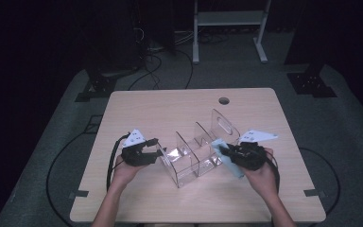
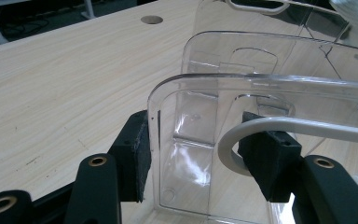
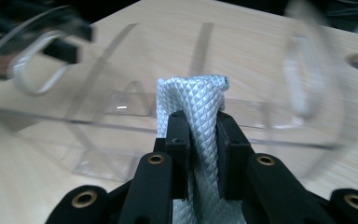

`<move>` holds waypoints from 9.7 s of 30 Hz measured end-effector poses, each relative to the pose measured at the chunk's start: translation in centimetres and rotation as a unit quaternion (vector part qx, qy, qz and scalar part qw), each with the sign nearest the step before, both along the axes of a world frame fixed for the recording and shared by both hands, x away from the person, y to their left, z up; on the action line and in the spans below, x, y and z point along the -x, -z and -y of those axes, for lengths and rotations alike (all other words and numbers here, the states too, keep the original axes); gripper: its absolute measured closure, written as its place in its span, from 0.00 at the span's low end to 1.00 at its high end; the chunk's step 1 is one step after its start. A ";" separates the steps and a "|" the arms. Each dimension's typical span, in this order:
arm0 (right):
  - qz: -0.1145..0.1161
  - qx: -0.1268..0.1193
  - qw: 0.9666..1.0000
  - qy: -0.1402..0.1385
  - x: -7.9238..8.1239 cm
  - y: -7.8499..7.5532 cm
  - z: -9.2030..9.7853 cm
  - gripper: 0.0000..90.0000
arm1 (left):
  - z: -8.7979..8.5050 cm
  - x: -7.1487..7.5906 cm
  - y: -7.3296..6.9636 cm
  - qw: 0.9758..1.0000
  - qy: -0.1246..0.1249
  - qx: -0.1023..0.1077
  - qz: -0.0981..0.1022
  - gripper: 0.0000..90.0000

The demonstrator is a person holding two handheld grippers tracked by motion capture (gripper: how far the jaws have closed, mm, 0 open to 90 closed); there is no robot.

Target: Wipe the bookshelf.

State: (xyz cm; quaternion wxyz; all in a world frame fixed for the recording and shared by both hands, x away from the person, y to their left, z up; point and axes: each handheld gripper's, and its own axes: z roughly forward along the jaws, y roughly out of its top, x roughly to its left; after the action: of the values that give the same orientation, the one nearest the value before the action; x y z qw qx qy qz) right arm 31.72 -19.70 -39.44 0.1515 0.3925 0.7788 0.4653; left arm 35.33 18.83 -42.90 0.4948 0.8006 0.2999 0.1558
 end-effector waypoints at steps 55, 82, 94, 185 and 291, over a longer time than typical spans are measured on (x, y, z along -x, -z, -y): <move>-0.039 -0.014 0.999 -0.017 -1.9 -0.1 1.3 0.86 | 0.1 0.0 0.1 1.000 0.003 0.005 -0.001 0.50; -0.043 -0.001 0.999 -0.020 -3.0 -1.1 0.9 0.86 | 0.1 0.0 0.1 1.000 0.007 0.008 0.000 0.50; -0.033 0.003 0.999 0.006 -2.5 -0.3 1.9 0.86 | 0.2 0.0 0.1 1.000 0.005 0.006 0.000 0.50; -0.043 0.027 0.998 -0.021 -1.4 -2.0 -2.6 0.87 | 1.1 0.8 0.1 1.000 0.028 0.003 -0.002 0.51; -0.091 0.031 0.994 0.051 -7.7 -2.3 -5.5 0.87 | 1.7 1.1 0.2 1.000 -0.007 0.020 -0.008 0.54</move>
State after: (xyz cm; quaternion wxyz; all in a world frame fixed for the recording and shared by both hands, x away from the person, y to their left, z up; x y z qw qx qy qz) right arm 39.40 -14.19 -37.14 0.1160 0.4677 0.7823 0.3947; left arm 34.24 17.11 -43.12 0.5070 0.7895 0.3131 0.1467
